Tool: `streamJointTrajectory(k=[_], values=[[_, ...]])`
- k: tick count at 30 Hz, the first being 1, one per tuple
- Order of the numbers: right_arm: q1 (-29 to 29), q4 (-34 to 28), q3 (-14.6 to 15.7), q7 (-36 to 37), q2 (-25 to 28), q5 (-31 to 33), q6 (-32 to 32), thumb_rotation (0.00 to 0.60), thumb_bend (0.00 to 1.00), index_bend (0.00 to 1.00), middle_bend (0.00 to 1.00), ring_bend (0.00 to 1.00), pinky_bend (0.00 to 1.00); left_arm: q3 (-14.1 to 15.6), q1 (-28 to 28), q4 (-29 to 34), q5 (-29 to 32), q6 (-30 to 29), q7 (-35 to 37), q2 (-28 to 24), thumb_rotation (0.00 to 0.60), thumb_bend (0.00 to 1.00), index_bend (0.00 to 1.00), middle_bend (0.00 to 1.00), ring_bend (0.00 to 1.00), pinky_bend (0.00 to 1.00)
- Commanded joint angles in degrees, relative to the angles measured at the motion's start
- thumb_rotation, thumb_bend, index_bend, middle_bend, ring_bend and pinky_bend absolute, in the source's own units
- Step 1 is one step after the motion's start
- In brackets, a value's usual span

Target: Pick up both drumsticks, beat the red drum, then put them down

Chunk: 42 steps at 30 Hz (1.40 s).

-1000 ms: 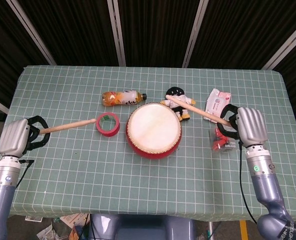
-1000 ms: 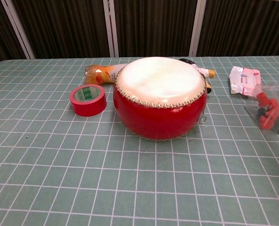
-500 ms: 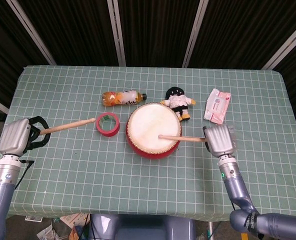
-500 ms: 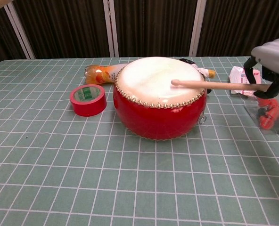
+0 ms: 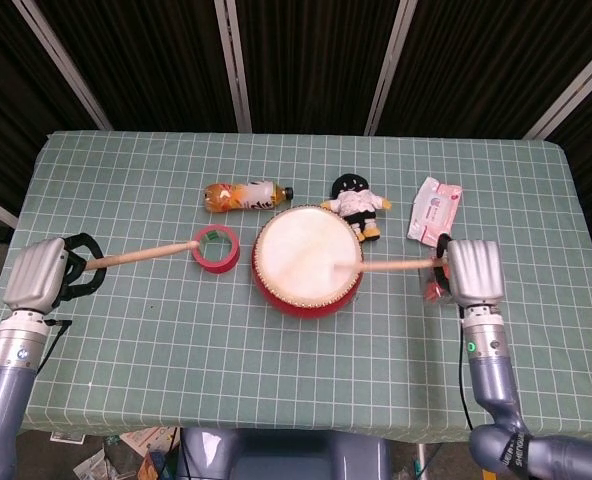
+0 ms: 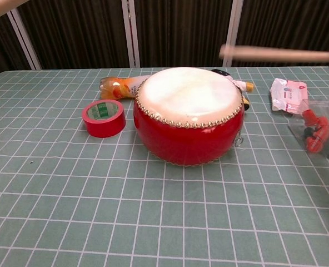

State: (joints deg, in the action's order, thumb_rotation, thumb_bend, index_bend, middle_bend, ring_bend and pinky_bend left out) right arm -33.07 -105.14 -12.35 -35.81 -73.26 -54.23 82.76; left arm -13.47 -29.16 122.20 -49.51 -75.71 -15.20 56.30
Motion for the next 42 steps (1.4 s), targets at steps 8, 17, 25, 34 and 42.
streamJointTrajectory(k=[8, 17, 25, 34, 42], values=[[7.81, -5.56, -1.03, 13.54, 10.00, -5.31, 1.17, 0.600, 0.62, 1.00, 1.00, 1.00, 1.00, -3.74, -8.63, -0.82, 5.49, 0.38, -11.77, 6.83, 0.600, 0.58, 0.77, 1.00, 1.00, 1.00], [8.64, -5.24, -2.19, 18.23, 11.94, -5.37, -1.07, 0.600, 0.62, 1.00, 1.00, 1.00, 1.00, -9.52, -20.86, -8.34, 15.21, 1.40, -23.10, 15.92, 0.600, 0.58, 0.77, 1.00, 1.00, 1.00], [8.81, -3.86, -2.93, 21.02, 12.69, -4.66, -3.64, 0.600, 0.62, 1.00, 1.00, 1.00, 1.00, -13.05, -30.72, -17.21, 21.04, 0.58, -30.03, 24.80, 0.600, 0.58, 0.77, 1.00, 1.00, 1.00], [8.78, -2.43, -3.60, 22.34, 12.62, -3.24, -5.75, 0.600, 0.62, 1.00, 1.00, 1.00, 1.00, -8.93, -38.83, -28.98, 38.43, 3.37, -47.22, 30.58, 0.600, 0.58, 0.77, 1.00, 1.00, 1.00], [8.92, -2.13, -3.70, 22.41, 12.69, -2.96, -6.37, 0.600, 0.62, 1.00, 1.00, 1.00, 1.00, -6.34, -47.09, -36.88, 66.37, -1.59, -76.66, 33.76, 0.600, 0.58, 0.78, 1.00, 1.00, 1.00]])
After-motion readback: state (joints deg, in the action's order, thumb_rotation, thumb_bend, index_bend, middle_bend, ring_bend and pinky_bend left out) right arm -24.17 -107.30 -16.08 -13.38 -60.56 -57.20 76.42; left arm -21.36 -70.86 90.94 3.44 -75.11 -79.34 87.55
